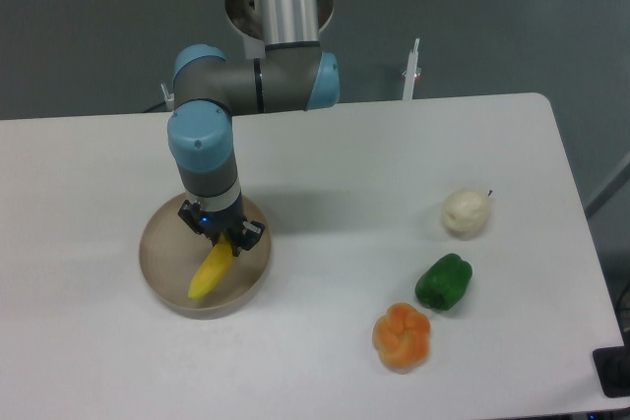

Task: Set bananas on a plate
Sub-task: 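Lower the banana onto the plate and open the gripper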

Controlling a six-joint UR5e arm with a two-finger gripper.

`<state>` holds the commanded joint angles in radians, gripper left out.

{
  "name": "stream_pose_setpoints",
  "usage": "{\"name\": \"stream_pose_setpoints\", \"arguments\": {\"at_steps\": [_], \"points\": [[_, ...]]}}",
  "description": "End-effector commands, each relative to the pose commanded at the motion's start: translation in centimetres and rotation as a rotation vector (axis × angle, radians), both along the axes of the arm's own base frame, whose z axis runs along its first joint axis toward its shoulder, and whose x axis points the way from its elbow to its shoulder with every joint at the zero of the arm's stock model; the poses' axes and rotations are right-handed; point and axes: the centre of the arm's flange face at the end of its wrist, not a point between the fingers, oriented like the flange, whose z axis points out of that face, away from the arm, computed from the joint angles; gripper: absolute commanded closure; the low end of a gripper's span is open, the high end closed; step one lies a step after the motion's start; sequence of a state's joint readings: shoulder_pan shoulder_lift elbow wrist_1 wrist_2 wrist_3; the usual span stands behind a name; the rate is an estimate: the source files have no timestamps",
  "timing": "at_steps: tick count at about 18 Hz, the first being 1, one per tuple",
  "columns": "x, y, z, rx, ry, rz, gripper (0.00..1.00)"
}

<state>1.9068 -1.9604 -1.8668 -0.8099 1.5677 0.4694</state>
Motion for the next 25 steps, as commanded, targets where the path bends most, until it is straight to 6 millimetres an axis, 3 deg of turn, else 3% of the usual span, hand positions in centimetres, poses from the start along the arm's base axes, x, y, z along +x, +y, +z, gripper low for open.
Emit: {"name": "stream_pose_setpoints", "arguments": {"at_steps": [17,19,20,21,25], "points": [[0.0,0.9,-2.4,-0.034,-0.011,-0.014,0.80],[0.0,0.9,-2.3,-0.032,-0.011,-0.014,0.73],[-0.2,0.9,-2.2,-0.030,-0.008,-0.011,0.48],[-0.2,1.0,-2.1,-0.027,-0.007,-0.011,0.38],[-0.4,1.1,-1.3,-0.013,-0.005,-0.011,0.16]]}}
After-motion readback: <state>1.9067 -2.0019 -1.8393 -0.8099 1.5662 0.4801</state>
